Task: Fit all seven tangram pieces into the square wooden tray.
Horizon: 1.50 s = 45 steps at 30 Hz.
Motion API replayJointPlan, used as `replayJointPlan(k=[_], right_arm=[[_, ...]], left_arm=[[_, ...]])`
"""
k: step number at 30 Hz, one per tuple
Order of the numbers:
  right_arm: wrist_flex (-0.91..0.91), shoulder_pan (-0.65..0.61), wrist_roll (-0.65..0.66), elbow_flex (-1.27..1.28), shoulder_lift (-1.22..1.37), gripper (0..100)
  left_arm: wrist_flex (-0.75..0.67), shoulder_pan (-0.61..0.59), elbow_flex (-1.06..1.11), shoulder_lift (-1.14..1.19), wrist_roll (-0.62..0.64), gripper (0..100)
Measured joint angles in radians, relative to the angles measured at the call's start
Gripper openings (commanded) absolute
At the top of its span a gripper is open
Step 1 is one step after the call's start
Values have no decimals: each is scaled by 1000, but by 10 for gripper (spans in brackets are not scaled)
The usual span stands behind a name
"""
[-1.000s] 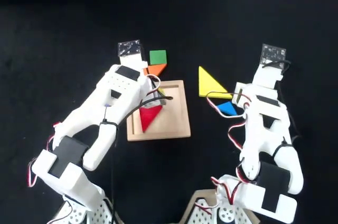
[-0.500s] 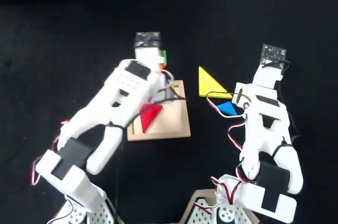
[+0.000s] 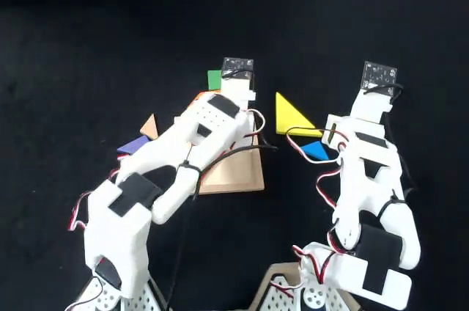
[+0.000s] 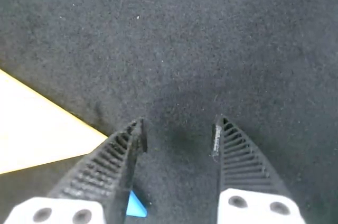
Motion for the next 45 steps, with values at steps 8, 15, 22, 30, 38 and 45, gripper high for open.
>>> replayJointPlan(k=[8,15,22,30,38,45], right_arm=[[0,0,0,0,0,211],[0,0,0,0,0,211],[0,0,0,0,0,211],[0,0,0,0,0,211],[0,0,0,0,0,211],[0,-66,0,0,0,213]], left_arm=[[155,12,-48,14,0,51],[155,-64,-57,14,-8,51],[120,-120,-57,14,-68,51],[238,-118,-160,-41,-68,52],[534,-149,-305,-379,-158,55],[641,-324,-175,-681,-226,55]])
